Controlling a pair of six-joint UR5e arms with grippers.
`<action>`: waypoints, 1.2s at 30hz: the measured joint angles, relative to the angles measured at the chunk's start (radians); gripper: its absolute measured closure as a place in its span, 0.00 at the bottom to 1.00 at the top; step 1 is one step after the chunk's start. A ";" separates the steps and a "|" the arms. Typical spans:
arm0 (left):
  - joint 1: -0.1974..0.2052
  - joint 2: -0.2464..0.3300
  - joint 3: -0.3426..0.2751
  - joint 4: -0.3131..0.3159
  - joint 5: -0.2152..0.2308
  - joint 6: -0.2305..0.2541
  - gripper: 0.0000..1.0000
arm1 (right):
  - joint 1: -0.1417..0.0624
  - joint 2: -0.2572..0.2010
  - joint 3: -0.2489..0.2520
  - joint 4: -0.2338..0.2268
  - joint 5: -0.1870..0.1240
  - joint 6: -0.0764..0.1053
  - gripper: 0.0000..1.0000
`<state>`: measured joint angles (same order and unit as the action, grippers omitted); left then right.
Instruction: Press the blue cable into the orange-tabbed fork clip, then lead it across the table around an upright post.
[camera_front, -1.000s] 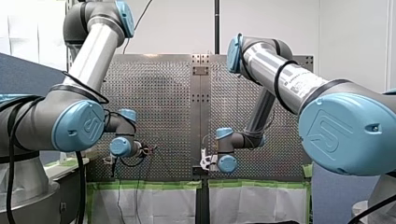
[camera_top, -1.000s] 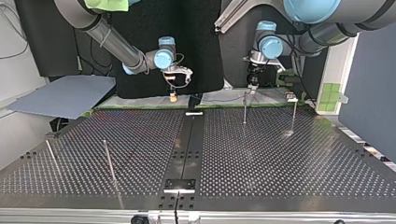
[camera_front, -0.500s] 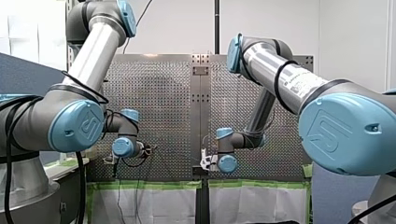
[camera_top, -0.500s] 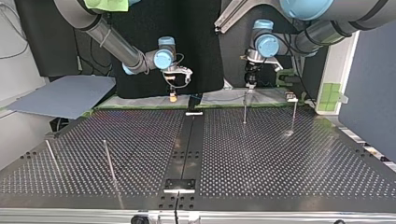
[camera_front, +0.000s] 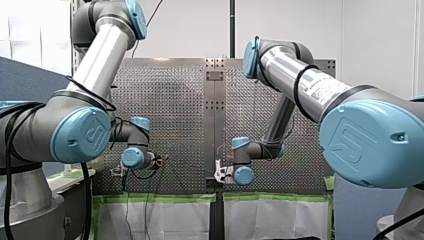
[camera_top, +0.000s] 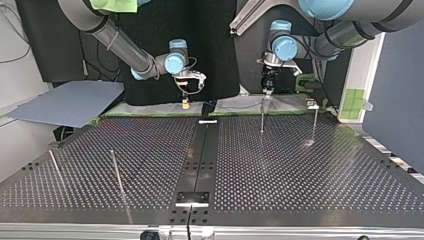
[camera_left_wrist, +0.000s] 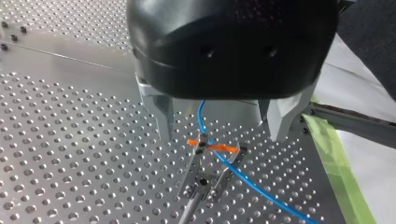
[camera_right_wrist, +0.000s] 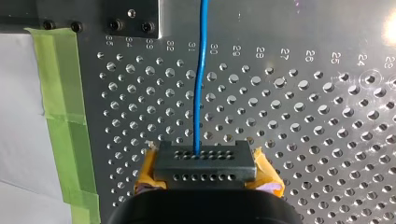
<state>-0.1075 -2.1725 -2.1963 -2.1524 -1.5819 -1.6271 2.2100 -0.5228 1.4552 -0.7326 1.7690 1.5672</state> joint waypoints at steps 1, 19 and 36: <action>0.000 0.000 0.000 0.000 0.000 0.000 0.00 | 0.000 0.000 0.000 0.000 0.000 0.000 1.00; 0.000 0.000 0.000 0.000 0.000 0.000 0.00 | 0.000 0.001 0.000 0.001 0.000 0.001 1.00; -0.001 0.000 0.000 0.000 -0.017 0.001 0.00 | -0.001 0.002 0.000 -0.004 -0.003 0.002 1.00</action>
<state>-0.1081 -2.1725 -2.1963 -2.1523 -1.5992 -1.6260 2.2087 -0.5204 1.4551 -0.7370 1.7661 1.5693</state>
